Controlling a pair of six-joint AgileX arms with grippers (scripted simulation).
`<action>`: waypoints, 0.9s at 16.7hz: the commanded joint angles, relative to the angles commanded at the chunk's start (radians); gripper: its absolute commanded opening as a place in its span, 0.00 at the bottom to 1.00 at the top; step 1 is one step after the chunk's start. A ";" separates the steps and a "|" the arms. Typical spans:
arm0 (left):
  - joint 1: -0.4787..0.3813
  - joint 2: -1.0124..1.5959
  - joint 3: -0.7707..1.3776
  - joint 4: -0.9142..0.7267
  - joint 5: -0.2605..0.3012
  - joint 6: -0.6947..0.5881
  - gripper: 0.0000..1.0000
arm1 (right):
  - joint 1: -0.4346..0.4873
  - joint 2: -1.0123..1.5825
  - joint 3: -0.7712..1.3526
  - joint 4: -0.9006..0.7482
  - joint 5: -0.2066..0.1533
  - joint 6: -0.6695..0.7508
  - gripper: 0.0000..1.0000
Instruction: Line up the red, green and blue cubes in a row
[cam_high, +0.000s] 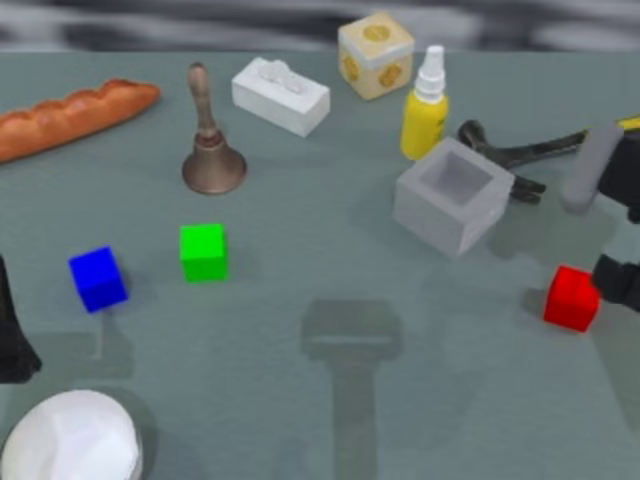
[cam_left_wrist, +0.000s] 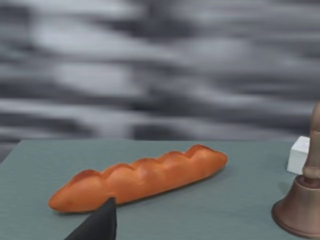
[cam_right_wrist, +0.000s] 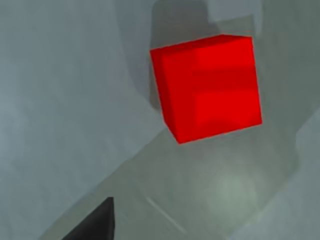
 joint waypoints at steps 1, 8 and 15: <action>0.000 0.000 0.000 0.000 0.000 0.000 1.00 | 0.008 0.066 0.050 -0.034 0.000 -0.035 1.00; 0.000 0.000 0.000 0.000 0.000 0.000 1.00 | 0.035 0.295 0.233 -0.146 -0.003 -0.155 1.00; 0.000 0.000 0.000 0.000 0.000 0.000 1.00 | 0.033 0.314 0.207 -0.104 -0.003 -0.155 1.00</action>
